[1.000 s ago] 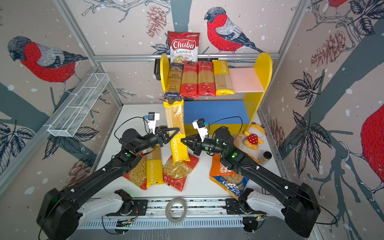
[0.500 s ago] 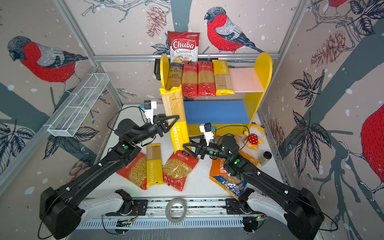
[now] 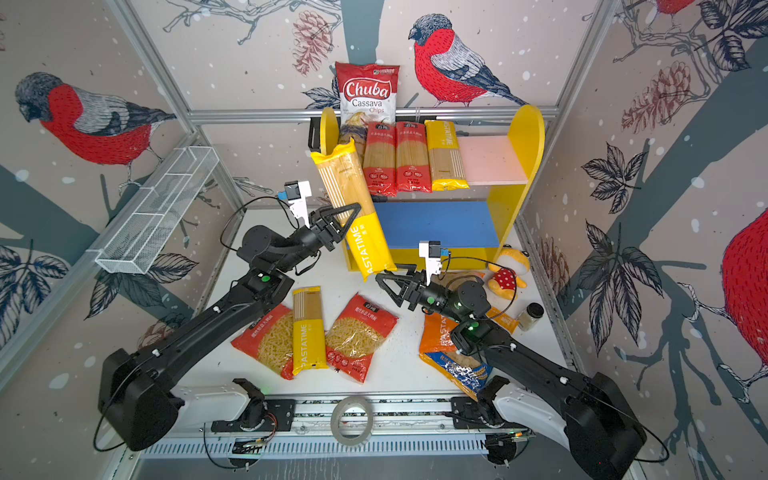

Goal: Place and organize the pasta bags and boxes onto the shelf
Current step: 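Raise the yellow pack toward the pink shelf with both grippers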

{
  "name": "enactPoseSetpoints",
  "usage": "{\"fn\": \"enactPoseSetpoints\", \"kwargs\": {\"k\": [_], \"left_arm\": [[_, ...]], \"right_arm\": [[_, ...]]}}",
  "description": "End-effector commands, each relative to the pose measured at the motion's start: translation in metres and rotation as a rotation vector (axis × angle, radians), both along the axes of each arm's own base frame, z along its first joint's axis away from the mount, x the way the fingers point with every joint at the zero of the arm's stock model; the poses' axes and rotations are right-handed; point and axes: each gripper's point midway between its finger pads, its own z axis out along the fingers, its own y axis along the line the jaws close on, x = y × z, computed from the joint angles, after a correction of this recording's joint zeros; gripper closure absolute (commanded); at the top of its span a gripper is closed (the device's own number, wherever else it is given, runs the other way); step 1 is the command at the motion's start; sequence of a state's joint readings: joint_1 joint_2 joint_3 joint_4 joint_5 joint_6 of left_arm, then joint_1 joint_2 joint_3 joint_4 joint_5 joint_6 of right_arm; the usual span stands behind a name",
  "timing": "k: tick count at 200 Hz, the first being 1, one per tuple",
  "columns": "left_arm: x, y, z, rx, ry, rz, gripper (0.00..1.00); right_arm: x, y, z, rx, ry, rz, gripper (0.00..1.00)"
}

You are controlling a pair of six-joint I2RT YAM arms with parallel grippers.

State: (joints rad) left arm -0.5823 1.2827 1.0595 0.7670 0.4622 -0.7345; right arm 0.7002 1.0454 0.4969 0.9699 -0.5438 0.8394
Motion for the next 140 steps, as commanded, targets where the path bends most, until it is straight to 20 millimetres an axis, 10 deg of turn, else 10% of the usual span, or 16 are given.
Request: {"fn": "enactPoseSetpoints", "kwargs": {"k": [1, 140], "left_arm": [[-0.022, 0.015, 0.054, -0.164, -0.157, 0.002, 0.88], [-0.015, 0.001, 0.047, -0.195, -0.105, -0.027, 0.85]], "right_arm": [[-0.004, -0.007, 0.036, 0.144, -0.052, 0.017, 0.24], [0.010, -0.010, 0.057, 0.257, -0.073, -0.010, 0.71]]}}
